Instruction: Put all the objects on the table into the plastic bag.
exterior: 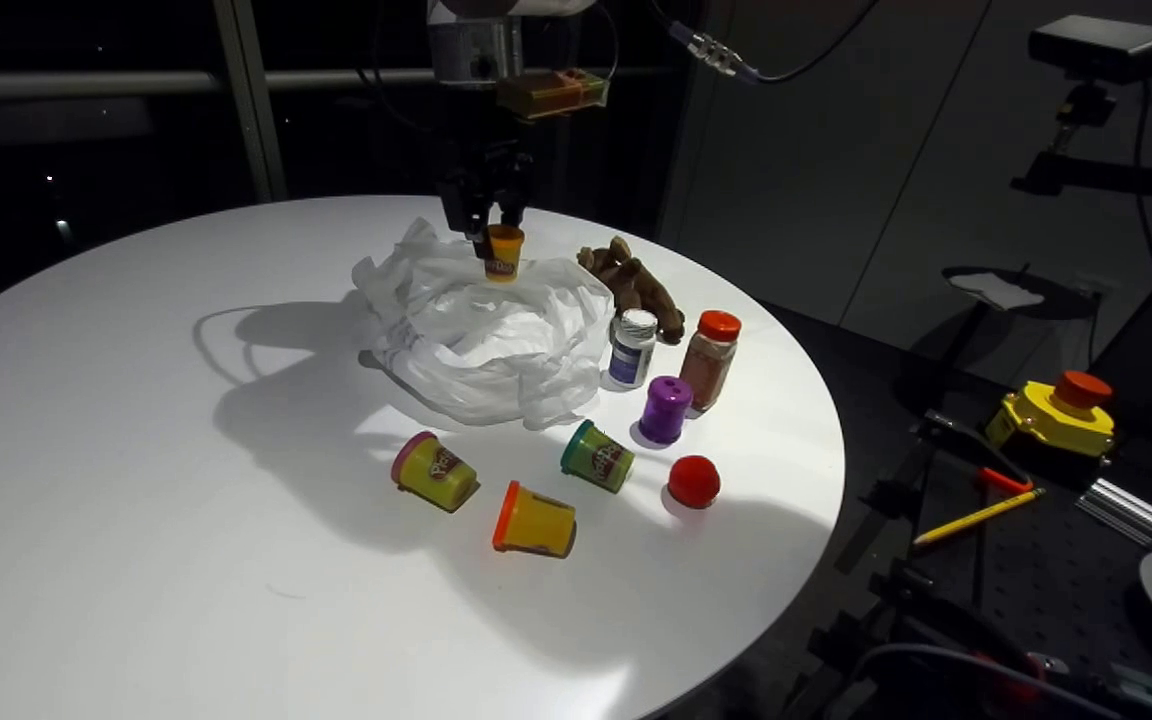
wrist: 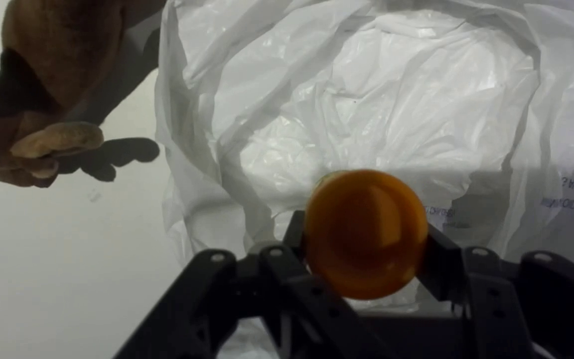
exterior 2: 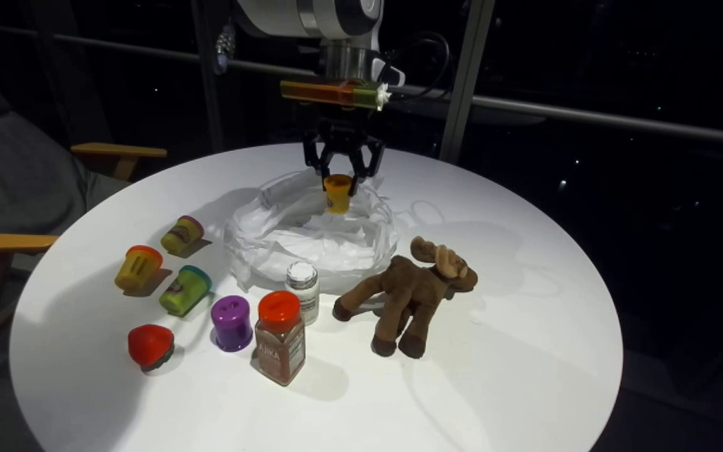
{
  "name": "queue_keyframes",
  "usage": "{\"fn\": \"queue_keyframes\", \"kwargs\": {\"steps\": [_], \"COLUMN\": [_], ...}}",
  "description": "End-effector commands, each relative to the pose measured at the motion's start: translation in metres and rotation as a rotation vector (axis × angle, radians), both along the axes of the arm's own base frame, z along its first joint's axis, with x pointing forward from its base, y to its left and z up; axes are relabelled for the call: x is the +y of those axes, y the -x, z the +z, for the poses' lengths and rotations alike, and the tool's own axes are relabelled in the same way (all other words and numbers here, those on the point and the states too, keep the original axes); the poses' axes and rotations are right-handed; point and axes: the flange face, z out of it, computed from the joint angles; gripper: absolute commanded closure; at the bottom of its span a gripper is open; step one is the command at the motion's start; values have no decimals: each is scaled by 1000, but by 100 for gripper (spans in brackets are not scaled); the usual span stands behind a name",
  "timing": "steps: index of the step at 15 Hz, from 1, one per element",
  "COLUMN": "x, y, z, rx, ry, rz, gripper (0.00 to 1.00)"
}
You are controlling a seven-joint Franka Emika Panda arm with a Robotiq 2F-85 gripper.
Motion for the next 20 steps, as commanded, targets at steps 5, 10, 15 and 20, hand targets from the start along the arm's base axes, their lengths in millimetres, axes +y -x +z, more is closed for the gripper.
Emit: {"fn": "queue_keyframes", "kwargs": {"steps": [5, 10, 15, 20], "x": [-1, 1, 33, 120], "y": [-26, -32, -18, 25], "z": [-60, -64, -31, -39], "rx": [-92, -109, -115, -133], "ry": [-17, 1, 1, 10], "rz": [-12, -2, 24, 104], "gripper": [76, 26, 0, 0]}}
